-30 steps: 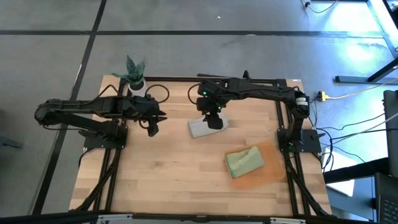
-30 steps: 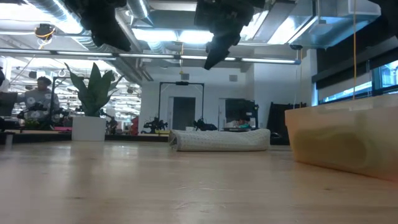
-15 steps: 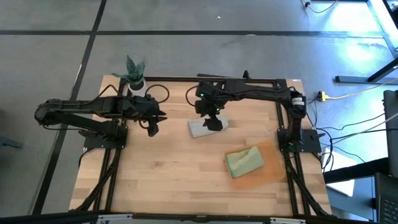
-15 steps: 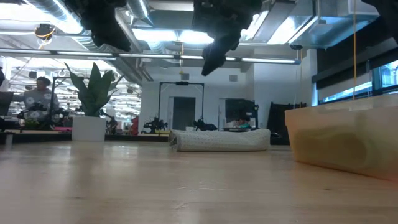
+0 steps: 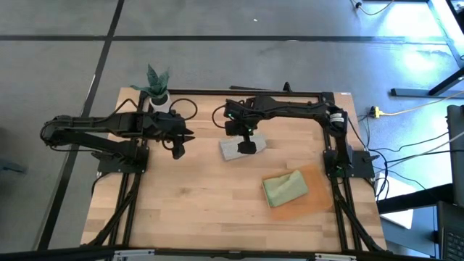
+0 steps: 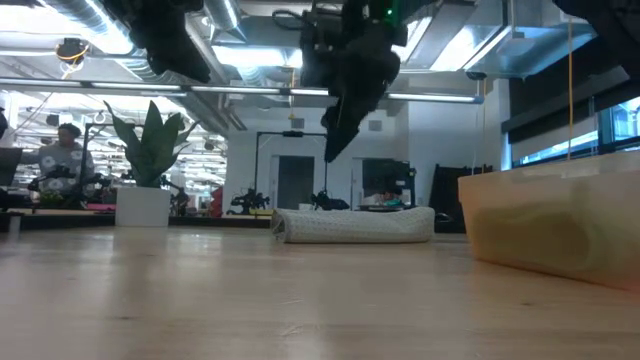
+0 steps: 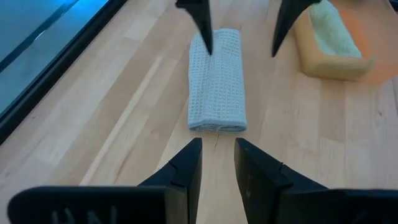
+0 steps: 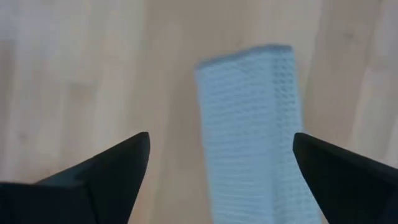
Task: Roll microfiber towels into tight, uniform cylinder then place into a basket
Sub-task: Put the rolled gray microfiber towel into the orange bin, then move the orange bin to the bottom right of the table, then return to Home Position
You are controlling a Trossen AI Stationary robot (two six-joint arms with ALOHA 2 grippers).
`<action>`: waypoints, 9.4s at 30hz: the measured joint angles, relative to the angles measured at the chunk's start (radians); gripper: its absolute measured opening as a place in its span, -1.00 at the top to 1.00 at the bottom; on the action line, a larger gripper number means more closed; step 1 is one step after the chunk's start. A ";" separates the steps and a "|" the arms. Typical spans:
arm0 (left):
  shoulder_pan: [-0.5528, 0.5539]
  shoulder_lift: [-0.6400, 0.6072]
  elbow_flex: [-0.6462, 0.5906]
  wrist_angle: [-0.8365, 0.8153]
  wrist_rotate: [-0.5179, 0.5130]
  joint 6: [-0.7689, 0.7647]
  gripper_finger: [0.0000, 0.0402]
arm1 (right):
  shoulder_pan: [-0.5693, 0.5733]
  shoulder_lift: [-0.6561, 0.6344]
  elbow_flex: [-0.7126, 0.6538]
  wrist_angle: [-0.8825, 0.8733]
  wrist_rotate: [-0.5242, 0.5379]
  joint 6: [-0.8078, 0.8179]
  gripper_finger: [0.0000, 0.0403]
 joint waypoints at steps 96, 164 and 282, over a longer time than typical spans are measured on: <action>0.000 0.000 0.000 0.000 0.000 0.000 0.58 | -0.015 0.175 -0.196 0.237 0.091 -0.092 0.04; -0.365 0.197 0.001 0.537 0.039 0.344 0.58 | 0.846 -0.495 -0.330 -0.357 0.306 0.773 0.78; -0.380 0.194 0.002 0.639 0.003 0.231 0.58 | 0.452 -0.734 -0.636 -0.139 0.310 0.926 -0.06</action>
